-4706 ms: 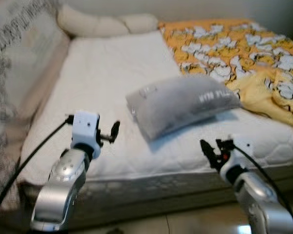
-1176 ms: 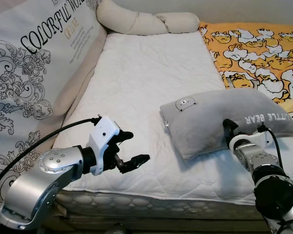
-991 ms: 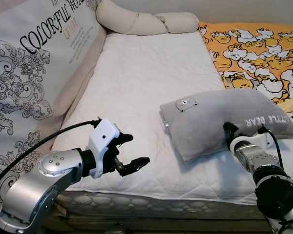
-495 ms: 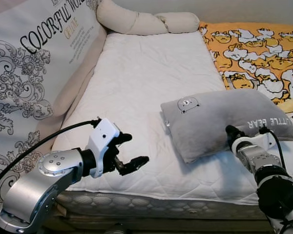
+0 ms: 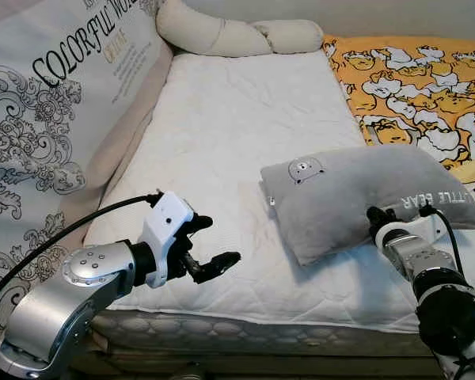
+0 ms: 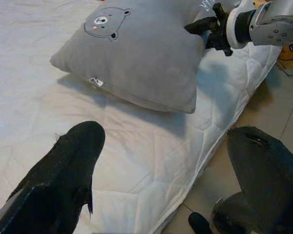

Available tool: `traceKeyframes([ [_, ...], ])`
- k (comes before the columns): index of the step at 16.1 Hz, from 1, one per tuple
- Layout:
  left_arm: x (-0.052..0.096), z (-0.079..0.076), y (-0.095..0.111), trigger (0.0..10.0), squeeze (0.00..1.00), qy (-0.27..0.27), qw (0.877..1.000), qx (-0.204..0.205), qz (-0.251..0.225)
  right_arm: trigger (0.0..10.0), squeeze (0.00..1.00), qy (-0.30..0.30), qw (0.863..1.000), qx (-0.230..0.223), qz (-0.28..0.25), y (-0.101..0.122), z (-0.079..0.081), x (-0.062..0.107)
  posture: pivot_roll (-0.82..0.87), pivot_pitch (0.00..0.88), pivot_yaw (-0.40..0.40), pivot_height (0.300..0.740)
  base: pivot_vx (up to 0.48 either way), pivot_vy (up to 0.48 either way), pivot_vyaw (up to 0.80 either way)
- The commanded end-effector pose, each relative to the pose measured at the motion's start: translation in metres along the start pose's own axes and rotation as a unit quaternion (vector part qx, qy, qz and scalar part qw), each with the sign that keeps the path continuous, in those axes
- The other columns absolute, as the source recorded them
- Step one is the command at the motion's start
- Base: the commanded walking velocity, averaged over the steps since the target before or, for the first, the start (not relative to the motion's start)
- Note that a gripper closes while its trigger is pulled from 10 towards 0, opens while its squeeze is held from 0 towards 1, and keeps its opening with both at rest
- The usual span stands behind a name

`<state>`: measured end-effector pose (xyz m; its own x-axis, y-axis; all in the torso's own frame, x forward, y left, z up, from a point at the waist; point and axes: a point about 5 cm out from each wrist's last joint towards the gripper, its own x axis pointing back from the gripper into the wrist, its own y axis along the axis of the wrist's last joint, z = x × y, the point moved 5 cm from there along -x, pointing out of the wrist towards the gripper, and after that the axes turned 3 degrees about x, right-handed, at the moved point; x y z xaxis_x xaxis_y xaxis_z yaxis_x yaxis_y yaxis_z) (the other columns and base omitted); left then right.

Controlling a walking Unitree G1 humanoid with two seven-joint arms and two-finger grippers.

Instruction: Clean up the room

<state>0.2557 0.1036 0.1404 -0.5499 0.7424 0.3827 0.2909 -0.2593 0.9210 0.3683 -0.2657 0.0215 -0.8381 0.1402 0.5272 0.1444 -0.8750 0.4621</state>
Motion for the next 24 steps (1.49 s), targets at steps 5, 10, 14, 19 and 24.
traceKeyframes([
  [5, -0.002, 0.0, 0.003, 10.0, 0.95, 0.001, 1.0, -0.011, 0.001, 0.0, 0.0, -0.005, 1.0, 0.024, 0.003, -0.001, 0.001, -0.001, 0.21, 0.0, 0.031, 0.74, 0.0, 0.0, 0.0],
  [10, -0.007, 0.004, 0.006, 10.0, 0.94, 0.006, 1.0, -0.019, -0.003, 0.0, 0.0, -0.004, 0.999, 0.039, 0.004, -0.003, 0.001, -0.001, 0.21, 0.0, 0.02, 0.74, 0.0, 0.0, 0.0],
  [14, -0.008, 0.009, 0.012, 10.0, 0.94, 0.019, 1.0, -0.019, -0.013, 0.0, 0.0, 0.001, 0.999, 0.045, 0.003, -0.005, 0.007, -0.002, 0.2, 0.0, 0.019, 0.74, 0.0, 0.0, 0.0],
  [19, -0.008, 0.021, 0.019, 10.0, 0.93, 0.028, 0.999, -0.032, -0.014, 0.0, 0.0, 0.007, 0.996, 0.088, -0.022, -0.007, 0.015, -0.003, 0.19, 0.0, 0.076, 0.74, 0.0, 0.0, 0.0],
  [24, -0.009, 0.053, 0.036, 10.0, 0.88, 0.082, 0.995, -0.04, -0.037, 0.0, 0.0, 0.151, 0.982, 0.094, -0.059, -0.017, 0.079, -0.001, 0.16, 0.0, 0.118, 0.74, 0.0, 0.0, 0.0],
])
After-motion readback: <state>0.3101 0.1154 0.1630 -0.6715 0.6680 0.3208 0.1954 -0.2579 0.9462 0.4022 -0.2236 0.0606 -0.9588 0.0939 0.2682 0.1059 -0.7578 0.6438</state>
